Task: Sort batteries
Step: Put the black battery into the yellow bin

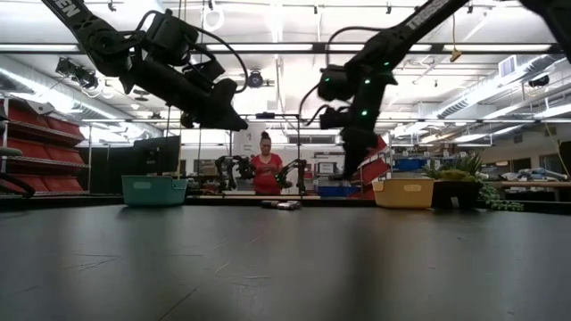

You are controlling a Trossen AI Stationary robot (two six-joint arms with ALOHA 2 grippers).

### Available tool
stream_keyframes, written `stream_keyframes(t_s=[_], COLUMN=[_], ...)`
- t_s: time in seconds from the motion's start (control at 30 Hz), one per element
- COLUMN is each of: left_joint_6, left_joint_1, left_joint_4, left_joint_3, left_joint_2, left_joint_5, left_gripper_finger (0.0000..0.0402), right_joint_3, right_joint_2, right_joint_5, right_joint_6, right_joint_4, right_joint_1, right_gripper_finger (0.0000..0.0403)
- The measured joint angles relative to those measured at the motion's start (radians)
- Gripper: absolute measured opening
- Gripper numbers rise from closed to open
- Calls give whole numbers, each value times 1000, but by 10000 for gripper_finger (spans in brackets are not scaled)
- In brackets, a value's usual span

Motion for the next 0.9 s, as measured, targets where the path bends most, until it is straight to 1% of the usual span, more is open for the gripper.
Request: stream_keyframes(t_s=[0.1,0.2,0.3,0.37,0.47,0.53,0.67,0.73,0.77,0.83,0.9], left_joint_6=[0,0,0,0,0,0,0,0,0,0,0], left_joint_1=[0,0,0,0,0,0,0,0,0,0,0], left_joint_4=[-4,-5,-4,0,10,12,11,11,11,11,11], left_joint_3=[0,0,0,0,0,0,0,0,0,0,0], left_joint_2=[0,0,0,0,0,0,0,0,0,0,0], left_joint_5=[0,0,0,0,0,0,0,0,0,0,0], left_gripper_finger=[140,140,140,140,140,140,140,140,140,140,140], right_joint_3=[-73,-144,-216,-262,-309,-333,-330,-306,-291,-256,-228], right_joint_2=[-75,-166,-235,-263,-281,-277,-277,-277,-277,-277,-277], right_joint_5=[68,168,254,272,264,251,248,248,248,234,161], right_joint_6=[53,128,185,213,238,235,234,230,225,202,177], right_joint_4=[44,104,114,115,133,131,171,172,188,228,269], right_joint_1=[-31,-64,-113,-148,-193,-207,-198,-188,-182,-168,-153], right_gripper_finger=[47,47,47,47,52,86,187,225,238,252,253])
